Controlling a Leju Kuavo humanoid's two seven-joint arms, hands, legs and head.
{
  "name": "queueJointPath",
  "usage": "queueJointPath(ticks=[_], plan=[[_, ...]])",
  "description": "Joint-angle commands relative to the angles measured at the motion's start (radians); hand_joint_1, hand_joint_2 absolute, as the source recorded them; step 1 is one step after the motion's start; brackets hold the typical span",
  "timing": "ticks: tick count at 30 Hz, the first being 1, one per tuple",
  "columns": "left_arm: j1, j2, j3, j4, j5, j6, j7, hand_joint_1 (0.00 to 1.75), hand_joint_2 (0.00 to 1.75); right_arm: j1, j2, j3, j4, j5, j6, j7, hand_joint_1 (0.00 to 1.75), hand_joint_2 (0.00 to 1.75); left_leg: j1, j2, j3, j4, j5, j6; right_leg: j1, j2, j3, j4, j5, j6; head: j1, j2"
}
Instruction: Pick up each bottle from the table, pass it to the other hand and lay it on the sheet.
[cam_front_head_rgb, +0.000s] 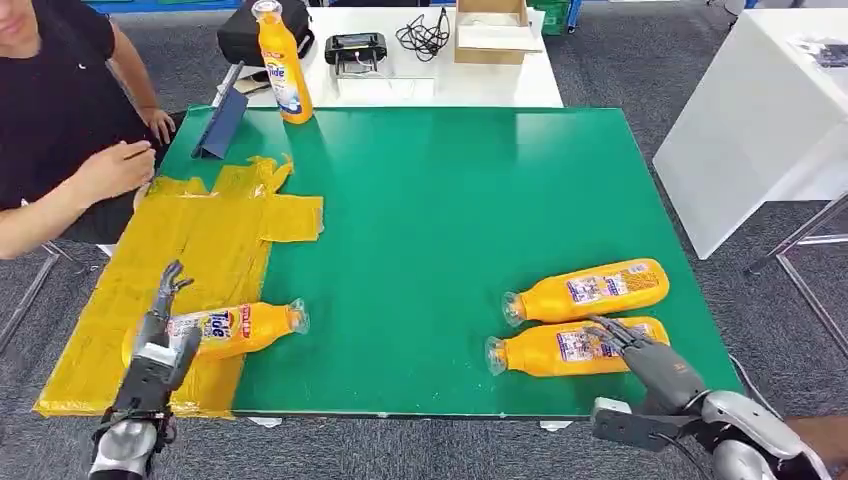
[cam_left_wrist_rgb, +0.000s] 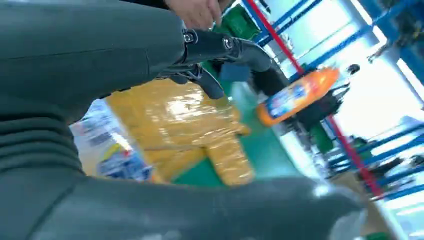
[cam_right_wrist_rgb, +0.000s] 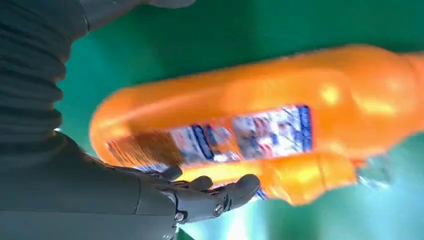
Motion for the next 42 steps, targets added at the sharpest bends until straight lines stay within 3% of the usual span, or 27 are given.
queueJointPath(ticks=[1, 17, 42], plan=[[0.003, -0.132, 0.074, -0.14, 0.051, -0.106, 0.001, 0.0, 0.0, 0.034, 0.022, -0.054, 0.058, 0.028, -0.005, 0.019, 0.0, 1.75, 0.0, -0.002, 0.002, -0.001, -0.001, 0.002, 0.0, -0.002, 0.003, -0.002, 0.0, 0.0, 0.0, 0.0], [0.018, -0.154, 0.029, -0.183, 0.022, -0.11, 0.001, 0.0, 0.0, 0.001, 0.136, -0.116, 0.141, 0.171, -0.092, 0.031, 0.0, 1.75, 0.001, 0.0, 0.003, -0.002, -0.001, 0.001, 0.001, 0.0, 0.003, -0.003, 0.0, 0.0, 0.0, 0.0], [0.013, -0.153, 0.026, -0.174, 0.026, -0.118, 0.001, 0.0, 0.0, -0.077, 0.14, -0.116, 0.221, 0.168, -0.076, 0.029, 0.0, 1.75, 0.0, 0.0, 0.002, -0.001, -0.001, 0.001, 0.0, 0.0, 0.002, -0.001, 0.0, 0.0, 0.0, 0.0]])
